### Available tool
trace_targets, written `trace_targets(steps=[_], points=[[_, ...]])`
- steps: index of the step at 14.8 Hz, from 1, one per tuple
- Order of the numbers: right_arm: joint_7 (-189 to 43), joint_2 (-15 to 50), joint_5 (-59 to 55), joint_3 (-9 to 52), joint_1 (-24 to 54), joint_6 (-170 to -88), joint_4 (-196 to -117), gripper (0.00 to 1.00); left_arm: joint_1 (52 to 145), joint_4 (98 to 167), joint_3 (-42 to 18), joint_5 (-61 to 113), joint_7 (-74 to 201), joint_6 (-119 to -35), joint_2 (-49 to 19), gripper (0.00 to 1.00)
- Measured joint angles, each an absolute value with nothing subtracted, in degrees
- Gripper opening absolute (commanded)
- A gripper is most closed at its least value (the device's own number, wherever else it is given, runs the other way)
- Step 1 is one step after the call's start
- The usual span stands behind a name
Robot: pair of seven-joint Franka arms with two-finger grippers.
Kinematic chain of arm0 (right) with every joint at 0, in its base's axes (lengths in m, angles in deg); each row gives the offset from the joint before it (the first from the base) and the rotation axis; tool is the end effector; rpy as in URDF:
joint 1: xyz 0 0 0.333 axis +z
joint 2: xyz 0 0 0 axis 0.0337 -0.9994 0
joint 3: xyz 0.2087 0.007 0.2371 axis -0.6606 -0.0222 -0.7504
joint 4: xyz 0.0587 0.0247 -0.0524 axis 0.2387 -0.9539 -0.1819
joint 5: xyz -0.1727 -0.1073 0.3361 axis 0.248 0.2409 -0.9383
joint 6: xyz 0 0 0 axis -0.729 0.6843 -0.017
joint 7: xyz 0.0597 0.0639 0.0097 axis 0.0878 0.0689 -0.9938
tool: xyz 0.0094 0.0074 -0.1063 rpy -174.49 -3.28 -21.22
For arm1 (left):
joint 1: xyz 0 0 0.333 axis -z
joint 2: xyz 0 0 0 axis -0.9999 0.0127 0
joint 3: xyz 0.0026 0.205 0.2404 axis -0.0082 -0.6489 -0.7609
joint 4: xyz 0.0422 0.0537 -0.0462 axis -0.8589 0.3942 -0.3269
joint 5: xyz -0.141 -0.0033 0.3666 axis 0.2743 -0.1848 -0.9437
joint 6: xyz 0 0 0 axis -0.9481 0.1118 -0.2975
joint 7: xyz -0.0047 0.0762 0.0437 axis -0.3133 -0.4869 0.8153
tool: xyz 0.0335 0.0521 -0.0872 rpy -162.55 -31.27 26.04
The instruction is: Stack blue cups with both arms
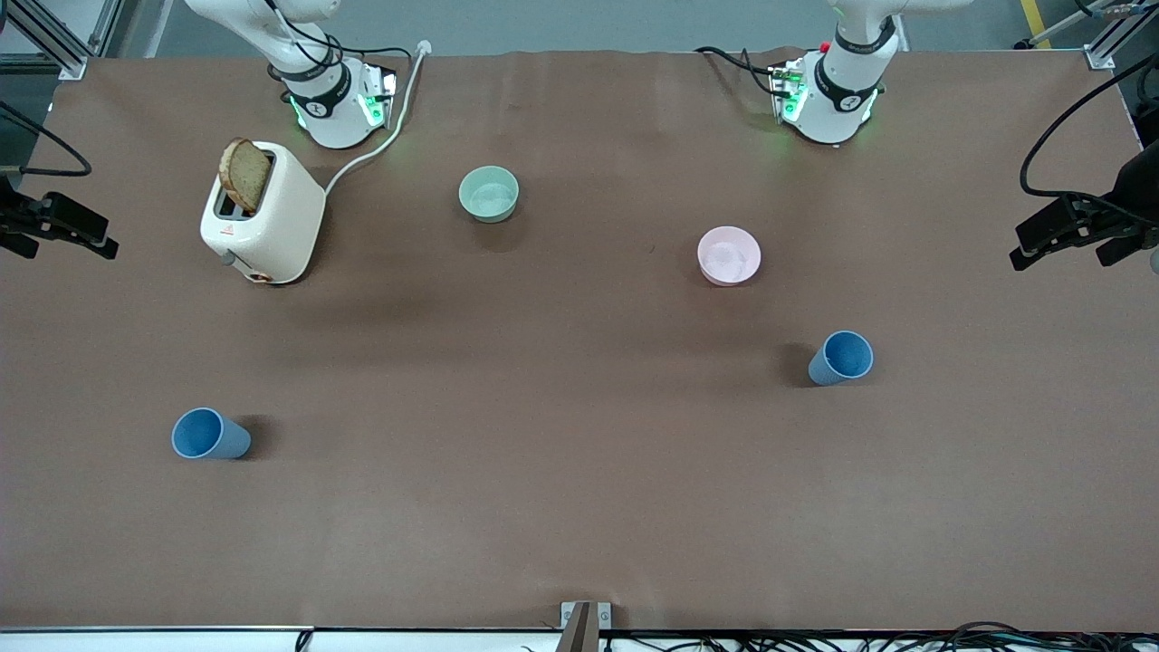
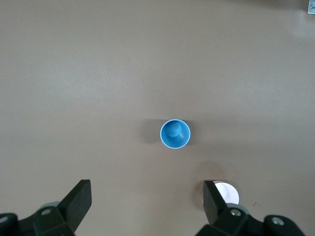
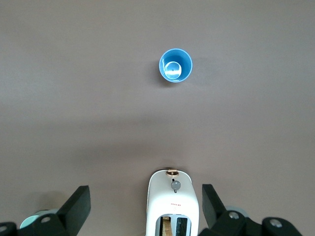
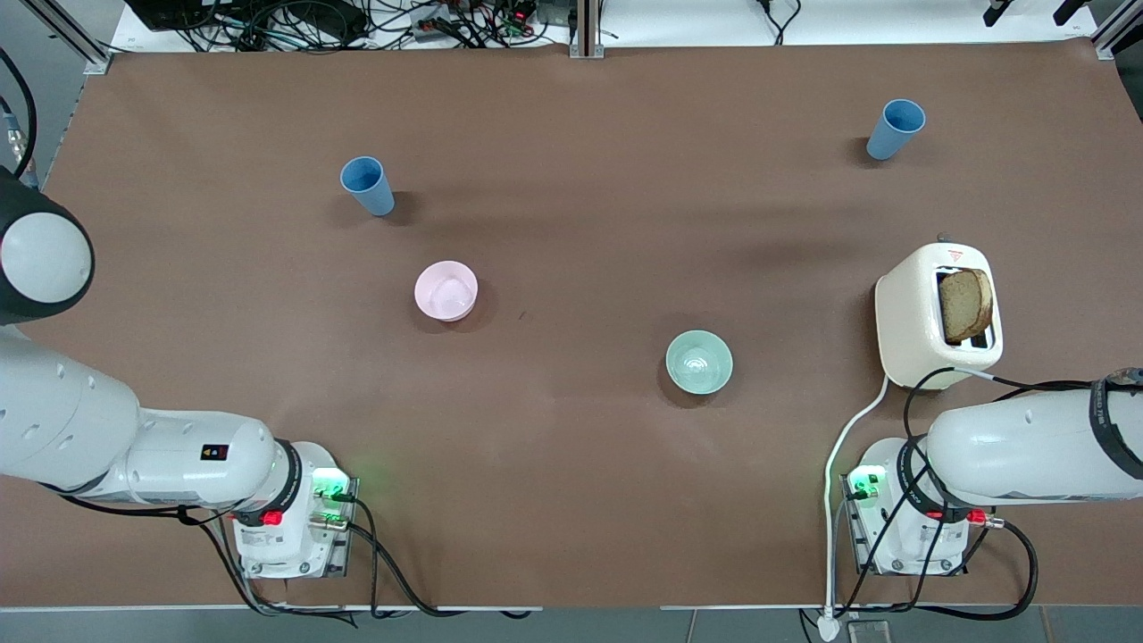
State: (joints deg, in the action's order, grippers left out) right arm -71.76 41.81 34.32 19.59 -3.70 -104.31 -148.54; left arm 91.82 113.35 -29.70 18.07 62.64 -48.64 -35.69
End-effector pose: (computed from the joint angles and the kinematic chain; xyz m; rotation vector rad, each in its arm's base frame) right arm 0.5503 -0.0516 0.6221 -3.1368 0.0425 -0.0004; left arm 0.5775 -0.0328 0.6572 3.1167 0.0622 0.1034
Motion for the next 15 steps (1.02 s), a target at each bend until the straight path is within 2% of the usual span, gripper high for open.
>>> trace_targets(steps=[9,15], points=[[-71.76,41.63,34.32,19.59,-3.76,-105.53,-148.53,1.0,91.85,113.36,-29.72,18.07,62.68,-48.64,-35.69,1.0],[-72.45,36.29,33.78,19.62,-7.3,-113.24,-148.55,1.0,92.31,114.02,-29.61,18.07,62.65,-48.61,-34.9,1.0]])
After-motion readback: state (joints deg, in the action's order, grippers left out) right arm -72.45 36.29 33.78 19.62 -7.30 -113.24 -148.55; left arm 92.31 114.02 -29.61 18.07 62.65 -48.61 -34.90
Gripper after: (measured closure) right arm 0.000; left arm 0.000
